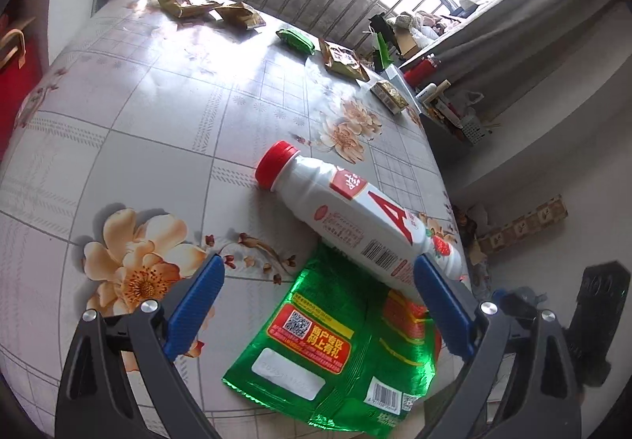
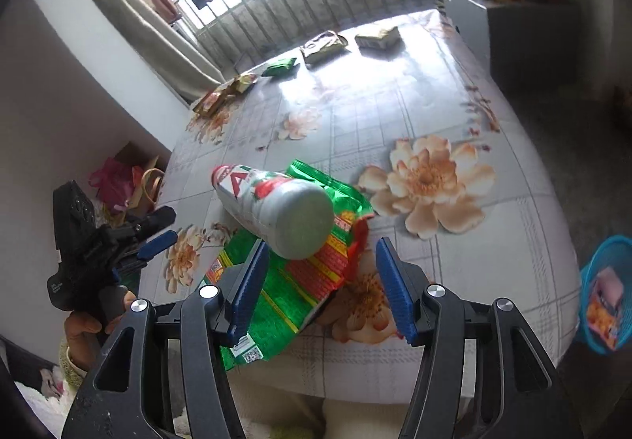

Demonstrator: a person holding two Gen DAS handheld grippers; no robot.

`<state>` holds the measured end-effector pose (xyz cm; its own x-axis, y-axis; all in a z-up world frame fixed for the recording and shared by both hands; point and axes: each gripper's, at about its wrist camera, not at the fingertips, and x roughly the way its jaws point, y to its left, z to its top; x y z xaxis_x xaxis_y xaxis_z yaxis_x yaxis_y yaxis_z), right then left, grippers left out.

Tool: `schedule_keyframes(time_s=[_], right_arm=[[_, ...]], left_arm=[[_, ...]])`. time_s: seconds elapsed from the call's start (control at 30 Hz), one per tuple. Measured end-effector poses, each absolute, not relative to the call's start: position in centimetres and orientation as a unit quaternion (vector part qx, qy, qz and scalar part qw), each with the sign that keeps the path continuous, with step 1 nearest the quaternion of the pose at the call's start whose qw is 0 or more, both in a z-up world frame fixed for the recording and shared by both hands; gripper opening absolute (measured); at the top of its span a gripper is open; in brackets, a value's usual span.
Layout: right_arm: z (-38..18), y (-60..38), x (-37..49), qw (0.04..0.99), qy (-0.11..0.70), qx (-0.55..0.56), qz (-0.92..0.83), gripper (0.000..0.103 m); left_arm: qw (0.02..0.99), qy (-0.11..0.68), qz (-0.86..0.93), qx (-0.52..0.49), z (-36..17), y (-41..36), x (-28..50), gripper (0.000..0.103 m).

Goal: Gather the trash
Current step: 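Move both open tools back to the white bottle and green packet, then grasp the white AD bottle with the right tool while the left tool grasps the green packet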

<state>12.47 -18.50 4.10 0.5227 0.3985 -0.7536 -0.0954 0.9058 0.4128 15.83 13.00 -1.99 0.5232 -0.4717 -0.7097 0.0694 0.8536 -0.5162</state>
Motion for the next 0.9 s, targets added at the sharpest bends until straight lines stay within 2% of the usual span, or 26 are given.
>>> schedule_keyframes(time_s=[0.2, 0.27, 0.33, 0.43, 0.63, 0.77, 0.9], right_arm=[[6.2, -11.7, 18.6, 0.846, 0.474, 0.002, 0.242, 0.059], [5.3, -9.1, 20.4, 0.825, 0.495, -0.042, 0.268, 0.061], [3.5, -6.3, 21.3, 0.805, 0.519, -0.1, 0.27, 0.061], [1.7, -3.9, 22.0, 0.789, 0.532, -0.173, 0.253, 0.061], [-0.1, -4.9, 22.1, 0.779, 0.553, -0.169, 0.243, 0.057], [0.7, -6.6, 21.7, 0.796, 0.546, -0.135, 0.225, 0.053], [1.9, -10.7, 21.7, 0.807, 0.552, -0.032, 0.207, 0.049]], left_arm=[[0.853, 0.463, -0.169, -0.173, -2.6, 12.8, 13.2, 0.094], [0.858, 0.46, -0.173, -0.149, -2.8, 12.1, 12.8, 0.085], [0.863, 0.46, -0.172, -0.115, -3.0, 10.9, 12.7, 0.072], [0.867, 0.461, -0.172, -0.08, -3.7, 9.5, 12.5, 0.06], [0.856, 0.476, -0.189, -0.07, -5.3, 8.0, 12.5, 0.046], [0.859, 0.476, -0.183, -0.052, -5.9, 7.6, 12.3, 0.042], [0.86, 0.474, -0.18, -0.053, -5.9, 7.6, 12.3, 0.042]])
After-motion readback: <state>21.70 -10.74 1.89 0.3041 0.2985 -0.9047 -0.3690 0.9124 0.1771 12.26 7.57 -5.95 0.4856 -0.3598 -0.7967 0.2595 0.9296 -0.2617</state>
